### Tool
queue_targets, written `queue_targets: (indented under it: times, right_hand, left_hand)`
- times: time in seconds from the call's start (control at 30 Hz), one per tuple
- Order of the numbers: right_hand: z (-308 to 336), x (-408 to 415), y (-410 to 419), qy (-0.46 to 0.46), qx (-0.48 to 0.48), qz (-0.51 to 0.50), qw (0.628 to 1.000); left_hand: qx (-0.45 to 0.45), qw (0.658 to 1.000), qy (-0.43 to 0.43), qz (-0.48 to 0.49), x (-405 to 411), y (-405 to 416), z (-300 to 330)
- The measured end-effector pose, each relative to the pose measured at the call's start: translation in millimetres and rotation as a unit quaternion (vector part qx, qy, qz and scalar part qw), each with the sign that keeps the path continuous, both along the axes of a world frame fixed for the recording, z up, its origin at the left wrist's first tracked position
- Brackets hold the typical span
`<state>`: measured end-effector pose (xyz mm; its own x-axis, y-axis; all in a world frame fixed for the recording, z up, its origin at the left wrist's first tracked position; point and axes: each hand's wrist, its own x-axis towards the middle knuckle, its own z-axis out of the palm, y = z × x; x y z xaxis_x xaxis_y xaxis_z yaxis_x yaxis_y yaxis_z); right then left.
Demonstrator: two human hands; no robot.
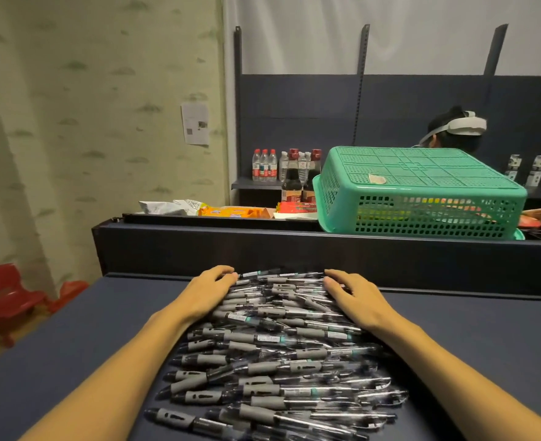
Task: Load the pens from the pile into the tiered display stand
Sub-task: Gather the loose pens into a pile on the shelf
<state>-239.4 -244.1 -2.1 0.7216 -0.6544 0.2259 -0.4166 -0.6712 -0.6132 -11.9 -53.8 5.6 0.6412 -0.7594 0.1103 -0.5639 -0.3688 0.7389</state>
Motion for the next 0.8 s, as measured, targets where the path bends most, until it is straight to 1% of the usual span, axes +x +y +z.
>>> queue_targets:
  times: [0.13,0.27,0.43,0.5,0.6,0.8]
  right_hand:
    - [-1,11,0,0.034,0.021,-0.004,0.999]
    - [8,24,15,0.076,0.020,-0.018,0.997]
    - [15,34,25,0.046,0.003,0.005,0.999]
    - [15,27,19,0.027,-0.004,-0.004,1.000]
    - [13,6,7,0.032,-0.025,-0.007,0.999]
    - [14,-42,10,0.026,-0.041,-0.031,0.998]
  left_hand:
    - [-0.042,0.999,0.025,0.006,-6,-10,4]
    - [-0.028,1.000,0.012,-0.007,-15,-20,8]
    - [-0.006,1.000,-0.023,0.000,-22,-17,11]
    - [0.005,0.999,-0.034,0.011,-22,-10,13]
    - [0.013,0.998,-0.044,0.033,-17,8,11]
    - [-0.032,0.998,-0.046,0.032,-12,58,-1]
